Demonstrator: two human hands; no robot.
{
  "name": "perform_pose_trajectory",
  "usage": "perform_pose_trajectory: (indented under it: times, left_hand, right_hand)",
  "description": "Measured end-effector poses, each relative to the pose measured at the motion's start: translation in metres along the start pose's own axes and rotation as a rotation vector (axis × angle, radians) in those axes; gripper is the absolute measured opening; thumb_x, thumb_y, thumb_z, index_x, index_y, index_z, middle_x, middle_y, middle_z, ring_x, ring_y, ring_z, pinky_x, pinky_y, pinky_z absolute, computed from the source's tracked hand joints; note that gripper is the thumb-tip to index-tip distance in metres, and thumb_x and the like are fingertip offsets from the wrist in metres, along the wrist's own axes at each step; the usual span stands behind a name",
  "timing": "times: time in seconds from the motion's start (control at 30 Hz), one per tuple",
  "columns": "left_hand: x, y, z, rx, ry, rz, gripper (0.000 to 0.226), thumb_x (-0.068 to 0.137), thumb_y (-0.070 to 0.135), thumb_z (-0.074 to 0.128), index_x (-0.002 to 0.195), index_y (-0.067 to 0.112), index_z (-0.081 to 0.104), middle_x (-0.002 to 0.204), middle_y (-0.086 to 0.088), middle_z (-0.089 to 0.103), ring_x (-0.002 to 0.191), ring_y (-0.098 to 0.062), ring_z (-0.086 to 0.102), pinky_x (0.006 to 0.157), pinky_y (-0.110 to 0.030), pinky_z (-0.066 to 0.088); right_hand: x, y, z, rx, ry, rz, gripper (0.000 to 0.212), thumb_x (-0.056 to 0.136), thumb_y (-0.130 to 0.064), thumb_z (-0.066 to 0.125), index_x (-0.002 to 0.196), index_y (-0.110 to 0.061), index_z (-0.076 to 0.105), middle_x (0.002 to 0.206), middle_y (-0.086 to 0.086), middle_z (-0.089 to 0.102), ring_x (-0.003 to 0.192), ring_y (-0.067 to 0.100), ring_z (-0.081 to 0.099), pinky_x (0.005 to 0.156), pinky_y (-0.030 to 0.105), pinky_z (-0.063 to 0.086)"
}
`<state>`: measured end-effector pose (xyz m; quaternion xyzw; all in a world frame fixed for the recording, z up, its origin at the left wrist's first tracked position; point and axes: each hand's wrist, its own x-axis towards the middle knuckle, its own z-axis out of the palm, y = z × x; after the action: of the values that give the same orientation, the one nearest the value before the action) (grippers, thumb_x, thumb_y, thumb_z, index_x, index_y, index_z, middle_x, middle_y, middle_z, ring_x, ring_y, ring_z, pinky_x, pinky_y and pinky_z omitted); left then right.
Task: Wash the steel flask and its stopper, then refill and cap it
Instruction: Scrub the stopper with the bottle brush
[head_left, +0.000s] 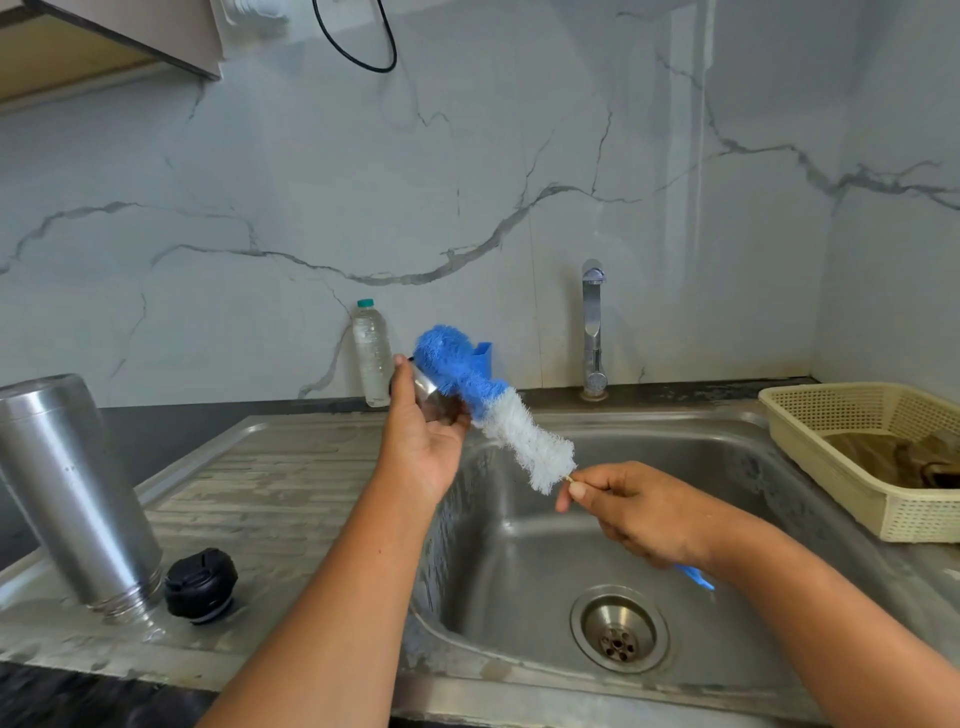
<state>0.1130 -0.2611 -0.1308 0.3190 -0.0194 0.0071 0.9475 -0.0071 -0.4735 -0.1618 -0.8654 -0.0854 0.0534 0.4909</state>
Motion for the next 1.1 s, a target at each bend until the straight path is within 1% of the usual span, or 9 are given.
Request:
perform_pose_trajectory:
  times: [0.1,0.23,0.43,0.57,0.7,0.83,0.9,0.97,1.1]
  left_hand:
    - [-0.007,-0.007,0.005,0.031,-0.056,-0.050,0.048,0.099,0.047,0.065,0.134,0.014,0.062,0.121,-0.018,0.075,0.113,-0.031,0.072,0.107,-0.050,0.053]
    - [0.001,0.011,-0.001,-0.072,0.009,0.015,0.056,0.097,0.049,0.067,0.135,0.009,0.059,0.126,-0.023,0.071,0.115,-0.035,0.070,0.107,-0.050,0.053]
    - [0.001,-0.002,-0.002,0.073,-0.072,-0.058,0.069,0.091,0.063,0.065,0.138,0.013,0.061,0.129,-0.019,0.071,0.125,-0.033,0.066,0.113,-0.047,0.048]
    - [0.000,-0.001,0.000,0.065,-0.027,-0.072,0.070,0.088,0.066,0.068,0.133,0.012,0.063,0.120,-0.016,0.071,0.114,-0.026,0.064,0.102,-0.035,0.051]
    - [-0.001,0.002,-0.001,0.052,-0.022,-0.050,0.062,0.092,0.056,0.068,0.131,0.009,0.062,0.119,-0.014,0.071,0.108,-0.023,0.068,0.092,-0.030,0.054]
    - [0.002,0.002,0.000,0.038,-0.007,-0.078,0.045,0.105,0.043,0.057,0.132,0.008,0.058,0.118,-0.021,0.072,0.107,-0.029,0.072,0.087,-0.037,0.058]
    - [0.003,0.001,0.000,-0.001,-0.024,-0.091,0.048,0.106,0.046,0.053,0.135,0.007,0.059,0.120,-0.021,0.073,0.112,-0.032,0.072,0.094,-0.042,0.059]
    - [0.003,0.001,0.000,-0.010,-0.036,-0.059,0.054,0.103,0.053,0.056,0.133,0.008,0.061,0.123,-0.020,0.073,0.116,-0.033,0.071,0.105,-0.047,0.055]
    - [0.003,0.013,0.000,-0.091,0.040,0.041,0.048,0.097,0.051,0.064,0.123,0.011,0.061,0.123,-0.019,0.073,0.113,-0.033,0.072,0.105,-0.051,0.055]
  right_hand:
    - [0.001,-0.001,-0.002,0.022,0.067,-0.005,0.030,0.108,-0.040,0.045,0.099,-0.029,0.072,0.053,-0.009,0.034,0.047,0.011,0.023,0.045,0.027,0.021]
    - [-0.006,-0.001,-0.009,0.096,-0.067,0.048,0.031,0.108,-0.041,0.045,0.105,-0.027,0.072,0.058,-0.006,0.035,0.048,0.011,0.023,0.046,0.026,0.021]
    - [-0.001,-0.001,-0.004,0.130,-0.045,0.032,0.030,0.107,-0.043,0.045,0.105,-0.029,0.072,0.060,-0.006,0.035,0.051,0.012,0.022,0.047,0.028,0.019]
    - [-0.002,0.001,-0.008,0.185,-0.035,0.037,0.031,0.107,-0.044,0.045,0.107,-0.027,0.072,0.060,-0.007,0.035,0.052,0.011,0.023,0.048,0.027,0.020]
    - [0.003,0.002,-0.005,0.186,0.016,0.027,0.032,0.107,-0.044,0.045,0.103,-0.028,0.072,0.064,-0.005,0.037,0.052,0.011,0.022,0.048,0.029,0.020]
    - [0.008,0.005,-0.004,0.167,0.085,0.015,0.032,0.107,-0.041,0.046,0.097,-0.029,0.074,0.066,-0.002,0.035,0.052,0.011,0.021,0.049,0.030,0.017]
    - [0.008,0.004,-0.003,0.136,0.085,0.011,0.032,0.107,-0.041,0.047,0.096,-0.029,0.074,0.062,-0.006,0.037,0.051,0.010,0.022,0.047,0.029,0.018]
    - [0.006,0.004,-0.002,0.098,0.078,0.009,0.033,0.107,-0.040,0.047,0.096,-0.028,0.075,0.058,-0.010,0.039,0.049,0.010,0.023,0.046,0.027,0.020]
    - [0.001,0.002,-0.005,0.050,0.046,0.037,0.033,0.108,-0.038,0.046,0.098,-0.024,0.074,0.058,-0.009,0.038,0.049,0.010,0.023,0.047,0.027,0.018]
